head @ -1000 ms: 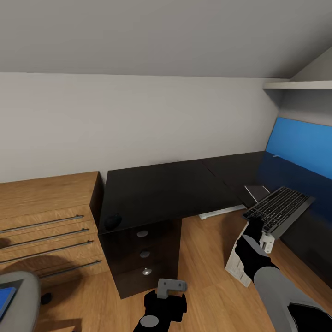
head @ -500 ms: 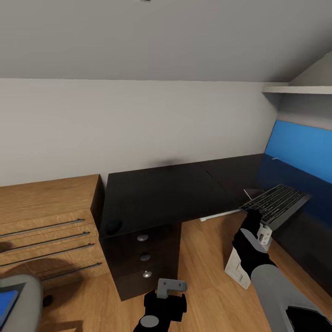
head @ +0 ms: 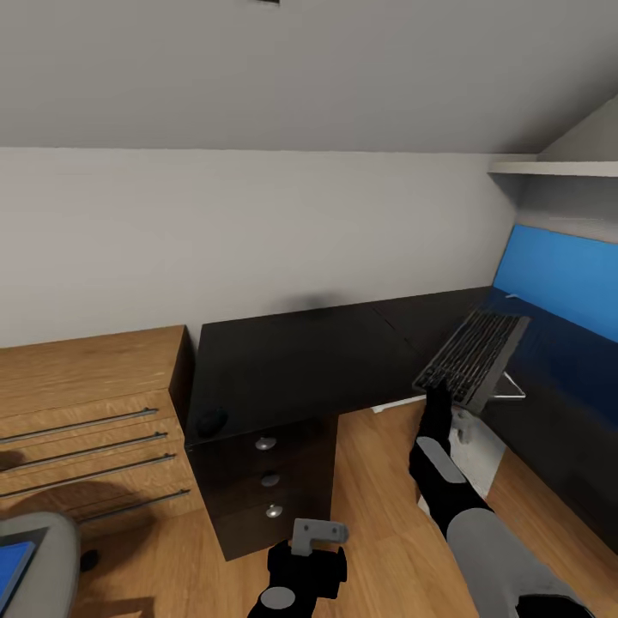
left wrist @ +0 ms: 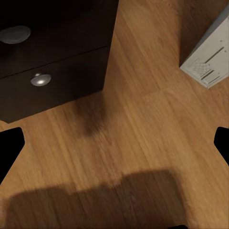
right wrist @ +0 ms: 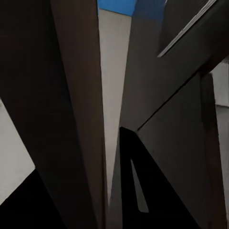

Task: In the bedroom, organize the workspace by keeping the computer under the desk, ensuring the monitor is on the desk, placing the keyboard on the desk next to the monitor, placing the mouse on the desk next to the keyboard, moving the folder from the swivel chair onto the desk next to the mouse, stacking the notebook on top of the folder with the pen on top of the notebook, and positioning the swivel chair next to the desk.

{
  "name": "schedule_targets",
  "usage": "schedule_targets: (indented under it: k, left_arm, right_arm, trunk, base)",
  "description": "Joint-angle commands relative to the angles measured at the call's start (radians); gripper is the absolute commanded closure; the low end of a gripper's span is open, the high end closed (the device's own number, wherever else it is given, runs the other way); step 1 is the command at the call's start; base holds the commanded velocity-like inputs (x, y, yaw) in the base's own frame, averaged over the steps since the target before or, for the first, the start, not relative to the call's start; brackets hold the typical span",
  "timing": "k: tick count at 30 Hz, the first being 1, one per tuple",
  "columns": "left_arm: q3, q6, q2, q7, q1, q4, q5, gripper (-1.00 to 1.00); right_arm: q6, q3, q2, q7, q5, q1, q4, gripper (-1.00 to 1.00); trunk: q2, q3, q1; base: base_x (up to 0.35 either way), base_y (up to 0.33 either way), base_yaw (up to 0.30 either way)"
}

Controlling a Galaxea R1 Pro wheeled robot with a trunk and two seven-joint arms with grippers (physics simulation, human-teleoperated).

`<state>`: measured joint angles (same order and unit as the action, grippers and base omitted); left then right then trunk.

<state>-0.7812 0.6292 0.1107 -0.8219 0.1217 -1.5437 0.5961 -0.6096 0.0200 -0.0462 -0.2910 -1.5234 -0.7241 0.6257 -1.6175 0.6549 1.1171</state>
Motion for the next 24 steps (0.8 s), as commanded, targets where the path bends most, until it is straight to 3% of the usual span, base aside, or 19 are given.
schedule_targets:
  k: [1,3,4,7,9,11,12,15,19,24]
  left_arm:
    - [-0.001,0.002,0.0,-0.009,0.001,-0.001,0.009,-1.0]
    - [0.0,0.002,0.0,-0.009,0.001,-0.001,0.009,-1.0]
    - [0.002,0.002,0.0,-0.01,0.001,-0.001,0.006,-1.0]
    - [0.003,0.001,0.0,-0.011,0.001,-0.001,0.005,-1.0]
    - [0.006,0.001,-0.001,-0.011,0.001,-0.001,0.004,-1.0]
    - [0.01,0.002,-0.001,-0.011,0.001,-0.001,0.004,-1.0]
    - [0.021,0.002,-0.002,-0.011,0.001,-0.001,0.004,-1.0]
    - [0.033,0.002,-0.002,-0.011,0.001,-0.002,0.004,-1.0]
    - [0.036,0.002,-0.002,-0.01,0.001,-0.003,0.003,-1.0]
    - [0.038,0.002,-0.002,-0.01,0.001,-0.004,0.002,-1.0]
  right_arm:
    - [0.001,-0.008,-0.002,-0.009,-0.006,0.005,0.01,1.0]
    - [0.003,-0.045,-0.004,-0.006,0.004,0.021,0.045,1.0]
    - [0.012,-0.114,-0.005,0.012,0.01,0.068,0.127,1.0]
    - [0.055,-0.17,-0.003,0.07,0.012,0.112,0.217,1.0]
    - [0.114,-0.205,-0.001,0.144,0.013,0.148,0.3,1.0]
    - [0.161,-0.223,0.0,0.201,0.014,0.179,0.37,1.0]
    - [0.226,-0.235,0.0,0.264,0.014,0.221,0.465,1.0]
    - [0.364,-0.242,0.002,0.351,0.012,0.278,0.581,1.0]
    - [0.499,-0.244,0.007,0.397,0.01,0.291,0.61,1.0]
    - [0.656,-0.242,0.009,0.409,0.012,0.295,0.616,1.0]
  trunk:
    - [-0.001,0.001,0.0]
    - [-0.001,0.001,0.0]
    - [-0.001,0.001,0.0]
    - [-0.001,0.001,0.0]
    - [-0.001,0.001,0.0]
    - [-0.001,0.001,0.0]
    - [-0.001,0.001,0.0]
    - [-0.001,0.001,0.0]
    - [-0.001,0.001,0.0]
    - [-0.001,0.001,0.0]
  base:
    - [0.0,0.0,0.0]
    - [0.0,0.0,0.0]
    - [0.0,0.0,0.0]
    - [0.0,0.0,0.0]
    - [0.0,0.0,0.0]
    - [0.0,0.0,0.0]
    - [0.0,0.0,0.0]
    - [0.0,0.0,0.0]
    - [0.0,0.0,0.0]
    - [0.0,0.0,0.0]
